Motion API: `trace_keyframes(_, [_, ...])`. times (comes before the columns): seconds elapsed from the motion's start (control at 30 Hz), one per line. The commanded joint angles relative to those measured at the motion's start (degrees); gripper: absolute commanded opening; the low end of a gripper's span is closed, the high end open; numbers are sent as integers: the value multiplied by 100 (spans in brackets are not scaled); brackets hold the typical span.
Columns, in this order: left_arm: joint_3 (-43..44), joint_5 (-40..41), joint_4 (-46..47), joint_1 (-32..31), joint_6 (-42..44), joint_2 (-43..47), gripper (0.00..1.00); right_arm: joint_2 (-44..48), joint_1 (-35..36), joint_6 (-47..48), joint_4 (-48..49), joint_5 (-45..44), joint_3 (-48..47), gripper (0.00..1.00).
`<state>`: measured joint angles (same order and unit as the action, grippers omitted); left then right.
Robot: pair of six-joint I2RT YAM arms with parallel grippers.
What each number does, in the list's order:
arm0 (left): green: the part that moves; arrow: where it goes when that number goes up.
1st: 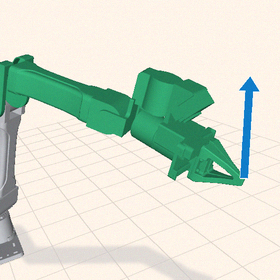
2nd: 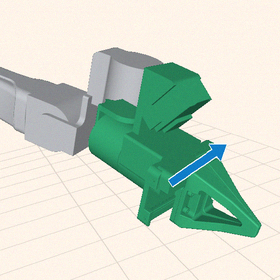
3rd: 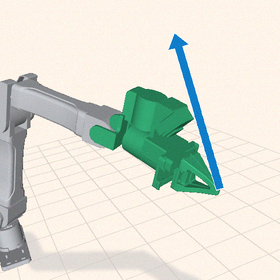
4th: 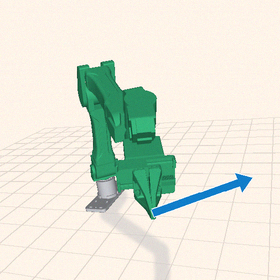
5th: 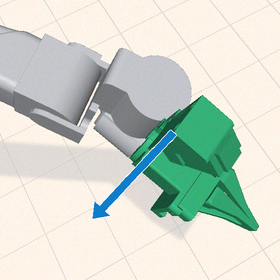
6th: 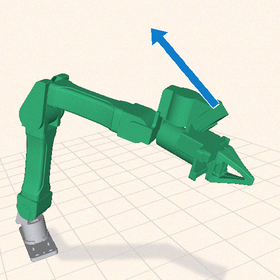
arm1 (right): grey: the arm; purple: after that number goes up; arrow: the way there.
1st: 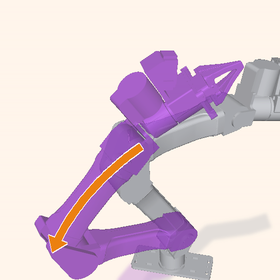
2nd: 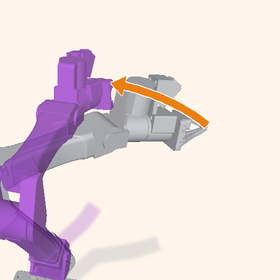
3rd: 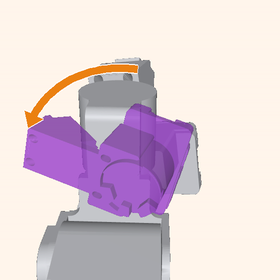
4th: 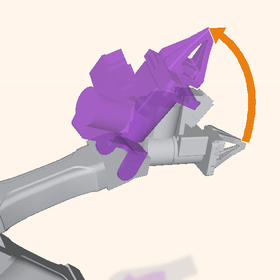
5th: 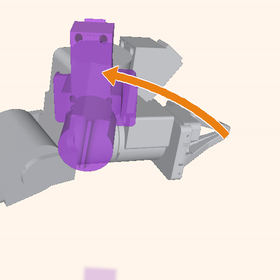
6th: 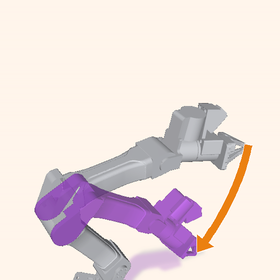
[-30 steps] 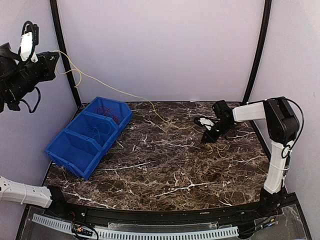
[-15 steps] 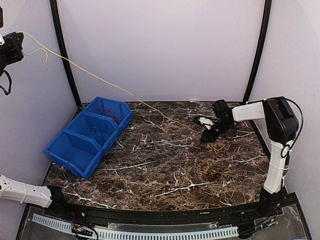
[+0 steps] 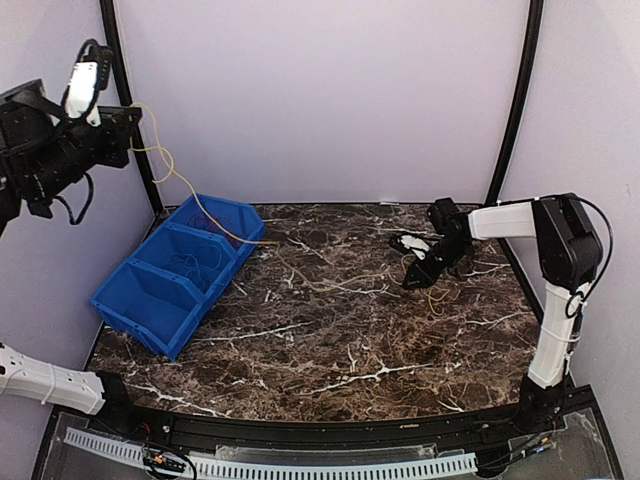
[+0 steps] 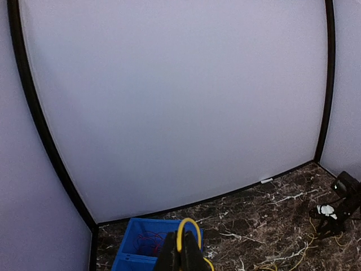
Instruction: Untangle the cables
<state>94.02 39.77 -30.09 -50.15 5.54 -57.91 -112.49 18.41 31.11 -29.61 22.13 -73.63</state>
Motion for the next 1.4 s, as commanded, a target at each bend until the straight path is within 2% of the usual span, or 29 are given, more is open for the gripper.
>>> trace_keyframes(0.0, [-598,-968,194,-24,-505,-121,0,414,10,148,-605,94,-271,39])
trace_keyframes(0.2, [-1723,-1560,892,-27,-1082,-19,0,860,179,435,-863,214,-250,45])
trace_keyframes(0.37, [-2383,-1716,1226,-28,-1358,89,0,893,756,642,-827,-131,-398,47])
trace_keyframes(0.57, [-2663,-1791,1372,-26,-1555,208,0,203,1324,814,-645,-693,-1031,50])
trace_keyframes(0.77, [-2925,-1841,1511,-22,-1721,302,0,-886,1460,624,-685,-1127,-2114,51])
trace_keyframes(0.93, [-3041,-1910,1587,-22,-1783,301,0,-1483,1480,510,-780,-1623,-2638,52])
trace_keyframes(1.07, [-3099,-1954,1655,-15,-1794,262,0,-1351,1467,502,-834,-1639,-2533,52])
trace_keyframes(1.37, [-3189,-2037,1779,-21,-1766,185,0,-618,1468,1027,-1102,-1419,-1508,53])
